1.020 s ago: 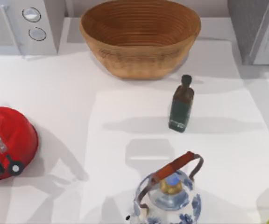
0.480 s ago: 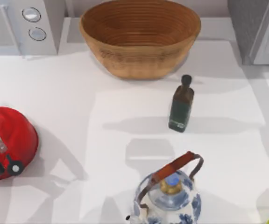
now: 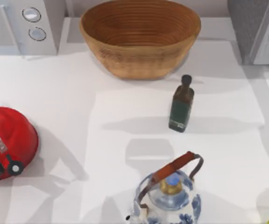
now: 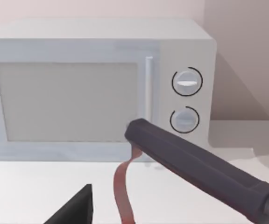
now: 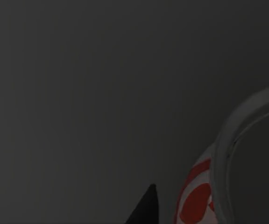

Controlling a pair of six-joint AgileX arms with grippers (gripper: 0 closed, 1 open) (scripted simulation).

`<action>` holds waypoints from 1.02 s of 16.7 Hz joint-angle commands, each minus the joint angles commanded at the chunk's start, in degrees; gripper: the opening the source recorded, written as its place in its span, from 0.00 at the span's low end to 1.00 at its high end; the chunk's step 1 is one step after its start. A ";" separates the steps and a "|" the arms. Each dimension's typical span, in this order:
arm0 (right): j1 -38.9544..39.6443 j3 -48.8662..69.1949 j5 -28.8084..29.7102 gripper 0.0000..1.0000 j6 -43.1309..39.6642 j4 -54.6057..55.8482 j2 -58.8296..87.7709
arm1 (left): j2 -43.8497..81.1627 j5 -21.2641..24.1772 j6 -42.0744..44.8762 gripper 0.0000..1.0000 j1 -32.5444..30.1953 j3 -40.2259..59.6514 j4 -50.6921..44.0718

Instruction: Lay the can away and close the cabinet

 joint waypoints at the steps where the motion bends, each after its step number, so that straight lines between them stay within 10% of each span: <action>1: 0.00 0.00 0.00 0.23 0.00 0.00 0.00 | 0.00 0.00 0.00 1.00 0.00 0.00 0.00; 11: 0.00 0.00 0.00 0.98 0.00 0.00 0.00 | 0.00 0.00 0.00 1.00 0.00 0.00 0.00; 17: 0.00 0.00 0.00 1.00 0.00 0.00 0.00 | 0.00 0.00 0.00 1.00 0.00 0.00 0.00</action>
